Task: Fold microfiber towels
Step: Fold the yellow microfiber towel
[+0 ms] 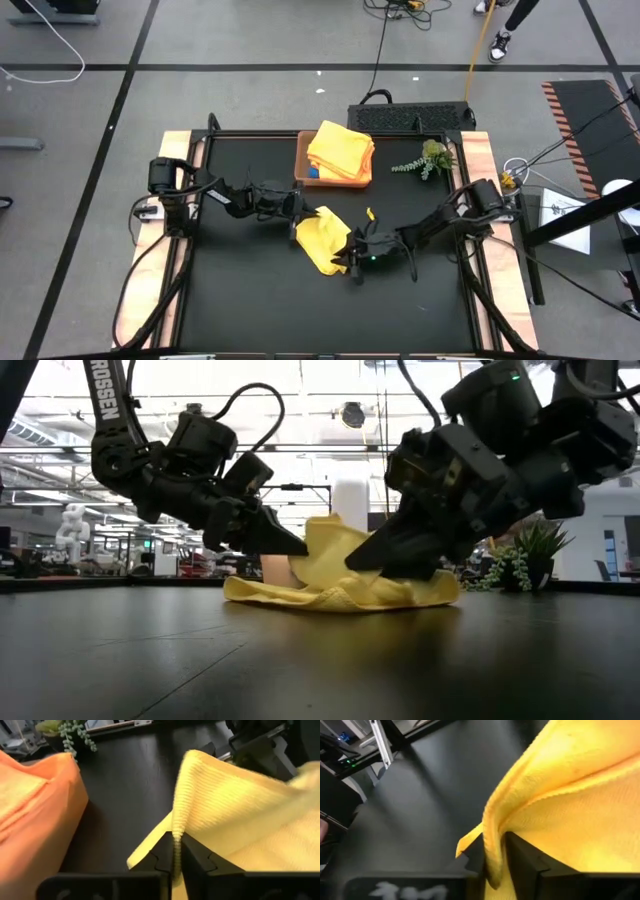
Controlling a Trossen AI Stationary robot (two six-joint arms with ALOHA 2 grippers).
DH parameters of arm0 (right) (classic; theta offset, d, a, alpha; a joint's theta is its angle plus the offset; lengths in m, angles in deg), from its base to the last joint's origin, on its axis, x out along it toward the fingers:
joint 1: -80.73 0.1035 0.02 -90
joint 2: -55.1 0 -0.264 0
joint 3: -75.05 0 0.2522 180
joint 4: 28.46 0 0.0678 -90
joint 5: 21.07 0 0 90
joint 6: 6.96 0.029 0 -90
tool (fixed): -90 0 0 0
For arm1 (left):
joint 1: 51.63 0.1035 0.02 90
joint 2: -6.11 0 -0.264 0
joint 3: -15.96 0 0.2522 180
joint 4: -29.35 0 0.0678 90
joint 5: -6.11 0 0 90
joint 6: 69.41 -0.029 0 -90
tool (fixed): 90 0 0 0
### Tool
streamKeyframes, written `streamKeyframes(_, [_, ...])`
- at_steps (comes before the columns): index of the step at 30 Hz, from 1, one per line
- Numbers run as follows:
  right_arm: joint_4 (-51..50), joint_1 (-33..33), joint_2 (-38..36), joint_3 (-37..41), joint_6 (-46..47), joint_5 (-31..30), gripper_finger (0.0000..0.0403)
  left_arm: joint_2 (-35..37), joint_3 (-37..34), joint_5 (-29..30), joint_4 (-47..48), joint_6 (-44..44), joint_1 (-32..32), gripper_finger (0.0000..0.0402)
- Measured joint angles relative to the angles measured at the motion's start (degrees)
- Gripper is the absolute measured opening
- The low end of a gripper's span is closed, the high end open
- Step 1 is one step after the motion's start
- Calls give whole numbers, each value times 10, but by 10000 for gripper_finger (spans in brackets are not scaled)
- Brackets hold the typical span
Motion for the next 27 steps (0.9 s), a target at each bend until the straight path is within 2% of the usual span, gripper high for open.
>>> streamKeyframes(7, [1, -3, 10, -15, 0, 32, 143, 10, 0, 0, 12, 8, 0, 91])
streamKeyframes(12, [1, -2, 10, -16, 2, 60, 182, 62, 0, 0, 88, 20, -1, 137])
streamKeyframes(16, [2, -2, 10, -16, 2, 75, 191, 129, 0, 10, 184, 25, -1, 159])
streamKeyframes(21, [5, -2, 6, -16, 0, 87, 187, 219, 0, 41, 299, 36, -6, 167])
streamKeyframes(24, [5, -2, -8, -13, -9, 88, 186, 257, 0, 59, 335, 46, -14, 168])
streamKeyframes(27, [4, -3, -41, 3, -11, 87, 186, 270, 0, 59, 313, 78, -20, 168])
